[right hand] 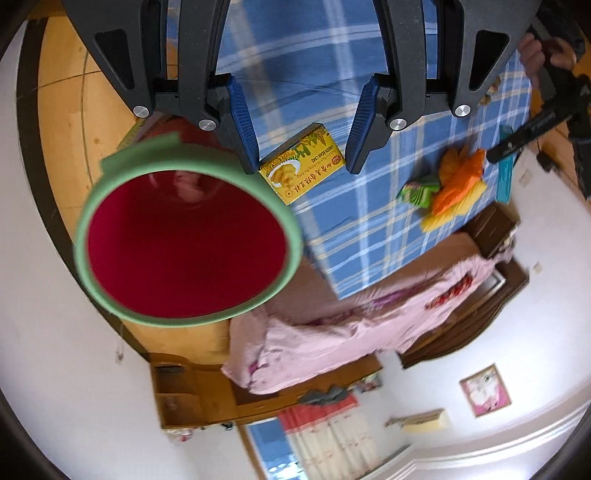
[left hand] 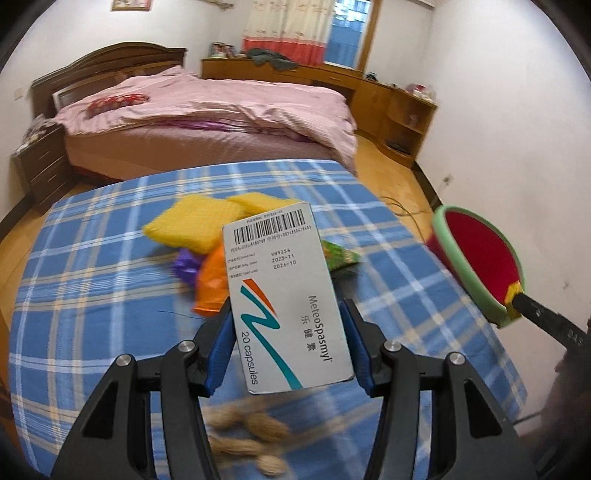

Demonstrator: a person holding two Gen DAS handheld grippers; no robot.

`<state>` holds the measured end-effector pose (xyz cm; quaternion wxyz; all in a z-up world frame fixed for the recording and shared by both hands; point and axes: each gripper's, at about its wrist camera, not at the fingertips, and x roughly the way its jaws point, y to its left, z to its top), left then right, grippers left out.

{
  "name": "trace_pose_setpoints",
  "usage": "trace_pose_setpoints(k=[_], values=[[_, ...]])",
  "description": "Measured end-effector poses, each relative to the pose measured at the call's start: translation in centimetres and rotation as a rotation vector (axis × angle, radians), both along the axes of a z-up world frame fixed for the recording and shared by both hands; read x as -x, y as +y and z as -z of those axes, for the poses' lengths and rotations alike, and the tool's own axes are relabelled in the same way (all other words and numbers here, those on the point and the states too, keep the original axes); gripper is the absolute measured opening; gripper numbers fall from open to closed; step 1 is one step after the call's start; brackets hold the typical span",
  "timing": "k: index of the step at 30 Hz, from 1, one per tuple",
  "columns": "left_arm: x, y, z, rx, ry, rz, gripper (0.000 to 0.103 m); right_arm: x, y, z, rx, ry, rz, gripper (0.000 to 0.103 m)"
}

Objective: Collect trash
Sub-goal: 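Carry the medicine box and snack packet to the red bucket and release both, then move both tools back over the table toward the remaining items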

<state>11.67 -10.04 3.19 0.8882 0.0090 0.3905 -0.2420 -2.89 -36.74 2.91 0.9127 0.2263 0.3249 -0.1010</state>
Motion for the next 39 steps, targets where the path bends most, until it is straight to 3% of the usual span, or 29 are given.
trace_pose_setpoints(k=[15,24,30,33,39], values=[[1.9,-13.5,-1.4,-0.016,0.054,0.285,0.055,2.6,-7.9,-0.2,-0.011,-0.012,0.154,0.05],[2.0,-22.7,-1.5,-0.055,0.055,0.417,0.056,1.5,-11.7,0.3,0.001,-0.005,0.161,0.051],[1.7,-26.2,-0.8,-0.08,0.06,0.447,0.056,0.7,-13.5,0.9,-0.007,0.005,0.142,0.051],[1.5,-27.2,-0.5,-0.107,0.053,0.444,0.069,0.6,-14.1,1.1,-0.017,0.001,0.132,0.051],[1.0,-27.4,-0.4,-0.088,0.066,0.423,0.07,0.9,-14.7,1.3,-0.031,-0.008,0.138,0.056]])
